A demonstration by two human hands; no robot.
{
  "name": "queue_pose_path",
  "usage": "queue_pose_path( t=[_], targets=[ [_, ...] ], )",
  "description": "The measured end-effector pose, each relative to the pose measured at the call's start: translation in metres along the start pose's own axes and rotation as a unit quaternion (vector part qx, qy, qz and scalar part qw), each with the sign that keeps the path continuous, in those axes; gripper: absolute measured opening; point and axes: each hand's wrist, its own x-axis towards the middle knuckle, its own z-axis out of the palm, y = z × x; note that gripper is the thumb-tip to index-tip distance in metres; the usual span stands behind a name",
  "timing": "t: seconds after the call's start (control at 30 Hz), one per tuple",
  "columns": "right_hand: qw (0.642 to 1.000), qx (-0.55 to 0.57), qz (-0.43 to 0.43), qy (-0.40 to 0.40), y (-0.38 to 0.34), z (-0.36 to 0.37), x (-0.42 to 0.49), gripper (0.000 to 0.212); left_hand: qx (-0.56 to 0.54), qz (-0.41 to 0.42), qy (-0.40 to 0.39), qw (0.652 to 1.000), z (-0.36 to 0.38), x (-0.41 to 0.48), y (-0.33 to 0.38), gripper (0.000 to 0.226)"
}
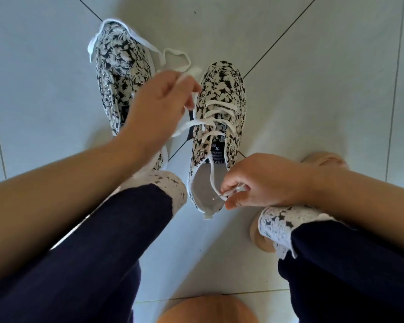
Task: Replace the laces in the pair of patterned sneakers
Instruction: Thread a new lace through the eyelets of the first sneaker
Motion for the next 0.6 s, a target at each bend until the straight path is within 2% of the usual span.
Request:
queue_pose_path(
  t=[0.1,0.2,0.27,0.3,0.37,0.43,0.5,0.6],
  targets=[
    [0.999,0.027,0.019,0.003,0.000,-0.003,0.000,0.032,-0.052,0.025,0.005,0.998,-0.012,0.008,0.022,0.026],
    [0.999,0.031,0.030,0.028,-0.002,-0.012,-0.001,0.029,-0.090,0.010,-0.047,0.995,-0.010,0.010,0.031,0.026],
    [0.992,0.042,0.037,0.114,-0.002,-0.019,-0.003,0.028,-0.076,-0.020,-0.092,0.993,-0.003,0.007,0.028,0.026],
    [0.979,0.085,0.044,0.178,-0.002,-0.023,-0.005,0.025,-0.059,-0.029,-0.112,0.991,0.002,0.004,0.025,0.026],
    [0.921,0.275,0.037,0.273,-0.001,-0.034,-0.008,0.013,-0.021,-0.035,-0.142,0.989,0.009,-0.001,0.018,0.026],
    [0.841,0.458,0.008,0.288,0.003,-0.043,-0.009,0.021,0.016,-0.041,-0.160,0.986,0.015,-0.003,0.014,0.026],
    [0.801,0.529,-0.029,0.278,0.006,-0.047,-0.006,0.027,0.051,-0.036,-0.172,0.983,0.019,-0.002,0.013,0.024],
    [0.774,0.562,-0.042,0.289,0.009,-0.049,-0.001,0.023,0.080,-0.019,-0.187,0.979,0.024,0.000,0.013,0.020]
  ],
)
